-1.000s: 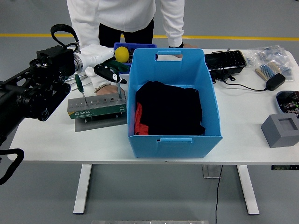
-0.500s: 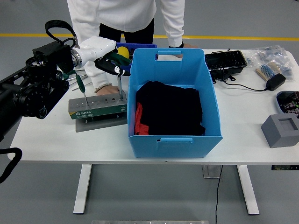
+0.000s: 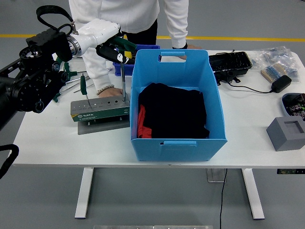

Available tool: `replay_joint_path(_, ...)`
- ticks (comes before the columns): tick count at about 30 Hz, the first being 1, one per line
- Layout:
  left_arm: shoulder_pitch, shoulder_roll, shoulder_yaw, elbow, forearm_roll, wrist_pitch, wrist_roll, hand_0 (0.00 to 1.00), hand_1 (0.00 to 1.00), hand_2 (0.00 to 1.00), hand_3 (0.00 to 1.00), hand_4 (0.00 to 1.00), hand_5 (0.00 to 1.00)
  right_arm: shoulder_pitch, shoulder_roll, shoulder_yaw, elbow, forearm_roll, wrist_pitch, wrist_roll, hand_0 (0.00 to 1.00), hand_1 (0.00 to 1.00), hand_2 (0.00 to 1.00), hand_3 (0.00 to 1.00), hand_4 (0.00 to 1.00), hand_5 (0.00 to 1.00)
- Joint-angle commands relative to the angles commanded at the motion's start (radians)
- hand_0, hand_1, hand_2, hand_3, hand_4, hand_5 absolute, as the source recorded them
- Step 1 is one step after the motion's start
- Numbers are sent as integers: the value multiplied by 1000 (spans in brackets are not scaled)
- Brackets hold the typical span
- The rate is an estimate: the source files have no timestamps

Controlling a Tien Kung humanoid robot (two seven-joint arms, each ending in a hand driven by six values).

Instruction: Lift tool from toolbox,place it in box,lift tool from toolbox,place it in box

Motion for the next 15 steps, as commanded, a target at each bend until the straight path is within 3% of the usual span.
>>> replay_joint_path(1,-5,3,-1,-4,-1,-5,2,84,2,2,9,966,621,0,0,1,0,-1,0,0,647,637,714,577,817,681)
replay_joint_path(2,-8,6,-1,-7,-2,-9,4,85,2,2,10,849,566,0,0,1,0,-2,0,-1,648,638,714,577,817,681)
replay_joint_path(7,-31,21,2,-27,-18,-31,12,85,2,2,10,849,566,-2,0,4,0,-7,0,-1,648,638,714,577,817,681)
replay_joint_path(8,-36,24,5,-32,-24,-37,14,88,2,2,16,774,527,-2,0,5,0,-8,0,-1,648,637,713,578,817,681)
replay_joint_path(14,-55,31,15,-66,-60,-61,26,88,2,2,16,774,527,-3,-1,8,-1,-12,-1,-2,648,637,713,578,817,681)
replay_joint_path(15,-55,31,18,-76,-70,-65,29,87,2,2,18,735,515,-4,-1,9,-1,-13,-1,-2,648,638,713,577,817,681)
